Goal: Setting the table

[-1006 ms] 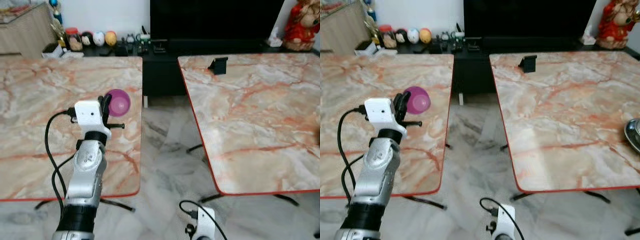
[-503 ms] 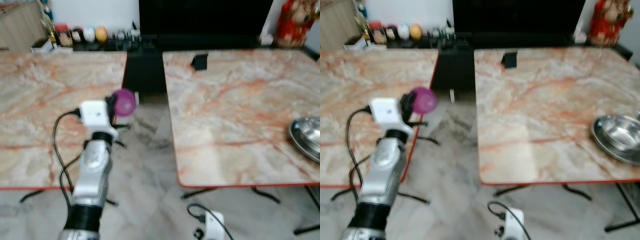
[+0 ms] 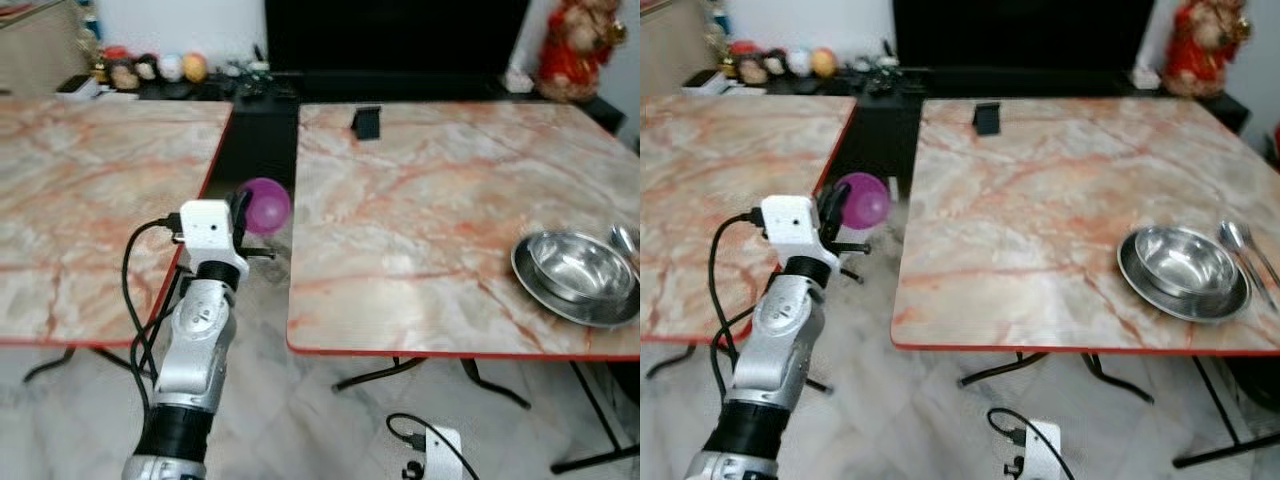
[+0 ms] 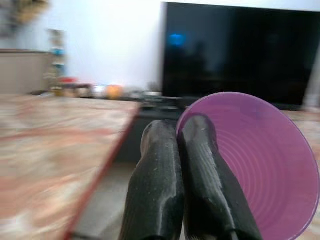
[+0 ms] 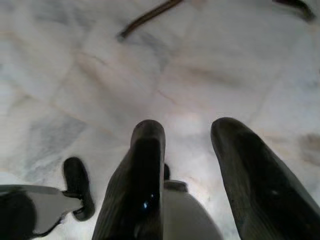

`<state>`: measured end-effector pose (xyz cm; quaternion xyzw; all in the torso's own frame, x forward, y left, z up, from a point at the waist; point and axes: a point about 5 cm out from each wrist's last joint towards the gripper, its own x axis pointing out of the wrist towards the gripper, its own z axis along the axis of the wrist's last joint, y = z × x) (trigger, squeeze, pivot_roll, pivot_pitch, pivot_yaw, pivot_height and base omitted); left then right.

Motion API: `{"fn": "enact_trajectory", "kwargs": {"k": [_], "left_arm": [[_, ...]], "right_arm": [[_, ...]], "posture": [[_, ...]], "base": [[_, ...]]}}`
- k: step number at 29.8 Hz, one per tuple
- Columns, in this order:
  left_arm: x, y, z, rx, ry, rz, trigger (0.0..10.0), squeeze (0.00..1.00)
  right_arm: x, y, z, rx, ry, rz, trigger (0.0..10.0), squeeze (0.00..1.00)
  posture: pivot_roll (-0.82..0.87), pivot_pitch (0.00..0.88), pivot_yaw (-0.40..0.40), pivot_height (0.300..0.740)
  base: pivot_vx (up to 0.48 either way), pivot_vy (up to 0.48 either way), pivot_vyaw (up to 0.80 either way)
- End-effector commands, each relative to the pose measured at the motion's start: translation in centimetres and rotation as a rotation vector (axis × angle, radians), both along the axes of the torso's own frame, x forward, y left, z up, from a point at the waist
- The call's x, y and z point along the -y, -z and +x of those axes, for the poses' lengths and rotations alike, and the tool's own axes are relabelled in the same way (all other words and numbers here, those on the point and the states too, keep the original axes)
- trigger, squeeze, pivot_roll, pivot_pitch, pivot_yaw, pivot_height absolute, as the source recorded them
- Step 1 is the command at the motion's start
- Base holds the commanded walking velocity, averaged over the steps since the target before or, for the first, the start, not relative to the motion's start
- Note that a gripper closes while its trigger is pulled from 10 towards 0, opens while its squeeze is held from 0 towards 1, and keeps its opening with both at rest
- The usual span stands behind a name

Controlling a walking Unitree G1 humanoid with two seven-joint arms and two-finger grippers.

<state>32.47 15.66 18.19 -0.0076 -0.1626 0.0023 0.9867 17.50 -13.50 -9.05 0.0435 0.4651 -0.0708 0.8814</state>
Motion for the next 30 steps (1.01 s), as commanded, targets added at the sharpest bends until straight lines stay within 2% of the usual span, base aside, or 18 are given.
{"fn": "enact_trajectory", "kwargs": {"k": [1,6,10,14,18,20,25,30], "left_arm": [[0.6,-0.2,0.1,0.012,0.016,-0.002,10.0,0.00],[0.8,-0.1,0.1,0.018,0.044,0.058,10.0,0.00],[0.0,0.0,0.0,0.019,0.049,0.118,10.0,0.00],[-2.6,-0.1,0.1,0.011,0.038,0.242,10.0,0.00],[-4.0,-0.2,0.1,0.011,0.027,0.318,10.0,0.00],[-4.1,-0.1,0.1,0.009,0.025,0.323,10.0,0.00],[-3.9,0.1,0.1,0.008,0.035,0.319,10.0,0.00],[-3.6,0.6,0.3,-0.010,0.068,0.330,10.0,0.00]], "right_arm": [[0.1,0.1,-0.1,-0.005,0.020,0.014,10.0,0.00],[0.4,0.1,-0.1,-0.005,0.011,0.007,10.0,0.00],[0.3,0.1,-0.2,-0.006,0.010,0.007,10.0,0.00],[0.7,0.1,-0.2,-0.005,0.013,0.006,10.0,0.00],[1.0,0.1,-0.3,-0.006,0.015,0.005,10.0,0.00],[1.8,0.2,-0.4,-0.008,0.020,-0.001,10.0,0.00],[2.5,0.2,-0.6,-0.008,0.027,-0.007,10.0,0.00],[1.9,0.2,-0.5,-0.007,0.026,-0.005,10.0,0.00]], "posture": [[0.08,0.000,-0.030,0.731],[0.08,0.000,-0.030,0.731],[0.08,0.000,-0.030,0.731],[0.08,0.000,-0.029,0.731],[0.09,0.000,-0.032,0.731],[0.09,0.000,-0.035,0.731],[0.08,0.000,-0.037,0.731],[0.08,0.000,-0.037,0.731]], "base": [[0.000,-0.334,0.00],[0.000,-0.337,0.00],[0.000,-0.333,0.00],[0.000,-0.334,0.00],[0.000,-0.334,0.00],[0.000,-0.337,0.00],[0.000,-0.335,0.00],[0.000,-0.183,0.00]]}}
